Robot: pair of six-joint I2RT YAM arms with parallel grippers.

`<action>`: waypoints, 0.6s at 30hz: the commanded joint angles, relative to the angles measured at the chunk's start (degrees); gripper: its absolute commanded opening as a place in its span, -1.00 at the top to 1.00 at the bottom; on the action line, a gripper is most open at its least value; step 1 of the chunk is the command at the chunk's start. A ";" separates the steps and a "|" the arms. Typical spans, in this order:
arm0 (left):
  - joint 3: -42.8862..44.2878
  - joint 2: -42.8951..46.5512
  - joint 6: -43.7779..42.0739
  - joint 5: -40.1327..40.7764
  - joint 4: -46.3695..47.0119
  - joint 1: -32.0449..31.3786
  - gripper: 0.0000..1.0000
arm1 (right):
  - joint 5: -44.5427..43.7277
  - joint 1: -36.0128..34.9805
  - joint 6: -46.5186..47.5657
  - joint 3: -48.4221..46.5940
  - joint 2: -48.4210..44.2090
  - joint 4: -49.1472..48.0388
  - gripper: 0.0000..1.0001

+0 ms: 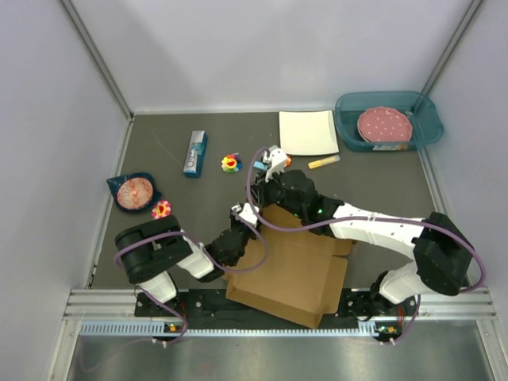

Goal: Fold the paper box

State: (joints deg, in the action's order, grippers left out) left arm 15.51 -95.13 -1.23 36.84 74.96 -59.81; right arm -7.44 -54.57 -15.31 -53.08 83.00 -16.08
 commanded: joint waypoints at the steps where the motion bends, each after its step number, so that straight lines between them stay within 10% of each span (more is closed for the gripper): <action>1: 0.22 2.67 -0.78 2.18 7.92 -0.31 -0.11 | -0.73 0.43 0.19 5.26 1.12 10.27 0.64; 13: 1.19 6.81 -3.86 4.65 8.88 -0.31 -0.14 | -3.02 0.42 -0.25 7.64 -6.71 13.79 0.53; 18: 2.42 4.43 -4.39 1.93 10.82 -0.31 0.53 | -3.19 0.43 -0.60 7.73 -6.98 13.97 0.51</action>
State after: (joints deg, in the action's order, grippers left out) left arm 16.01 -89.67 -4.14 37.23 74.54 -60.71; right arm -9.19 -54.52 -15.68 -47.99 75.85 -13.56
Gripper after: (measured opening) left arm 0.347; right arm 0.238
